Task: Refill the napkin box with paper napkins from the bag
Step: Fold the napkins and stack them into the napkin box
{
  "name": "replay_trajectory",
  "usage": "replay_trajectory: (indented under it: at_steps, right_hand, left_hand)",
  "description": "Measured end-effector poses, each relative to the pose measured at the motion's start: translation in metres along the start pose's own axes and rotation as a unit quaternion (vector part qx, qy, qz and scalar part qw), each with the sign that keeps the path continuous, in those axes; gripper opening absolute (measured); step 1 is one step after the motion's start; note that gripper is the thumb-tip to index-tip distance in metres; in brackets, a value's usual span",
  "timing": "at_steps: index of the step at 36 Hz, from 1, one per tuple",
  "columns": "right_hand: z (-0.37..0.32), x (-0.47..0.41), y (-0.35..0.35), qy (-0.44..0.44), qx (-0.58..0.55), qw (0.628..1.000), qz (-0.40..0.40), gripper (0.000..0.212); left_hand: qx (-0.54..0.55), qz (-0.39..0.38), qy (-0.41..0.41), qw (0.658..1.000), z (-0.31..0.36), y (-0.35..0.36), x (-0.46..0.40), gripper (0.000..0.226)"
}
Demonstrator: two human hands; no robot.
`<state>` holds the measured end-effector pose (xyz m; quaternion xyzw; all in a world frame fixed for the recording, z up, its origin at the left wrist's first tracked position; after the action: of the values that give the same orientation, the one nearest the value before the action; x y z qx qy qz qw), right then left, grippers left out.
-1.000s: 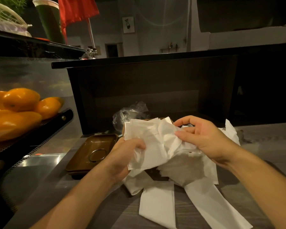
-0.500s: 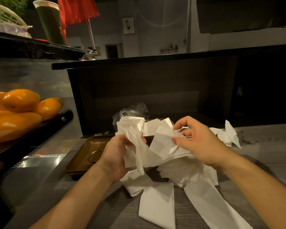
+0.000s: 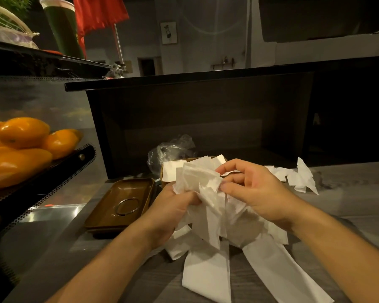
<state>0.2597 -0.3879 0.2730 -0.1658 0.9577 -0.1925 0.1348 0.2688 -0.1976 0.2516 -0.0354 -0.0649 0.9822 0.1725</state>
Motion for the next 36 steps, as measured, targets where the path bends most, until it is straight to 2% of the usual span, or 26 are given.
replay_trajectory:
  at_steps: [2,4,7,9,11,13,17,19,23,25,29,36]
  right_hand:
    - [-0.001,0.000,0.000,0.004,-0.016,1.000,0.007,0.013]
    - [-0.002,0.001,-0.001,0.007,-0.029,0.999,0.013,0.018]
    - [-0.002,0.004,0.001,0.006,-0.017,1.000,-0.008,0.051]
    - [-0.001,0.004,0.005,0.007,0.041,0.999,0.004,0.059]
    - [0.002,0.000,0.006,0.009,0.087,0.995,0.037,0.048]
    - [0.007,-0.004,0.002,0.021,0.065,0.996,0.063,0.039]
    - [0.011,-0.004,-0.008,0.074,-0.079,0.990,0.095,0.028]
    - [0.012,-0.005,-0.012,0.079,-0.158,0.978,0.113,0.025]
    - [0.008,-0.005,-0.014,0.077,-0.314,0.937,0.136,0.026]
    - [0.006,-0.005,-0.012,0.067,-0.357,0.922,0.137,0.028]
    - [0.006,-0.003,-0.005,0.074,-0.319,0.937,0.124,0.025]
    - [0.008,-0.008,0.005,0.115,-0.244,0.955,0.127,0.026]
  left_hand:
    - [0.005,0.011,0.004,1.000,-0.001,-0.001,-0.001,0.031]
    - [0.004,0.024,0.008,1.000,-0.001,-0.003,-0.002,0.030]
    - [-0.003,0.036,0.011,0.999,-0.004,-0.005,-0.003,0.037]
    - [-0.019,0.031,0.008,0.999,-0.004,-0.004,-0.003,0.036]
    - [-0.020,0.025,0.002,0.999,-0.003,-0.001,-0.002,0.030]
    - [0.027,0.047,0.001,0.999,0.000,0.001,-0.002,0.025]
    - [0.134,0.176,0.000,0.975,0.005,-0.006,-0.004,0.020]
    - [0.134,0.195,0.001,0.972,0.005,-0.009,-0.005,0.025]
    - [0.121,0.153,-0.021,0.981,0.001,-0.004,-0.006,0.022]
    - [0.139,0.135,-0.027,0.981,0.002,0.001,-0.006,0.022]
    - [0.180,0.105,-0.023,0.978,0.004,0.009,-0.004,0.008]
    - [0.241,0.034,0.018,0.970,0.004,0.012,-0.001,0.029]
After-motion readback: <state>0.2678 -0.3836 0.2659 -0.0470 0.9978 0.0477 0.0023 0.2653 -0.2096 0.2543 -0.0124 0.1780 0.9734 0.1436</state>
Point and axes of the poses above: each hand's wrist, its own x-axis away from the middle knuckle, its own y-axis out of the palm, z = x × y, the point moved 1 cm from there along -x, towards the middle knuckle, and after that the axes turned 8 degrees about -z, right-handed, at the moved point
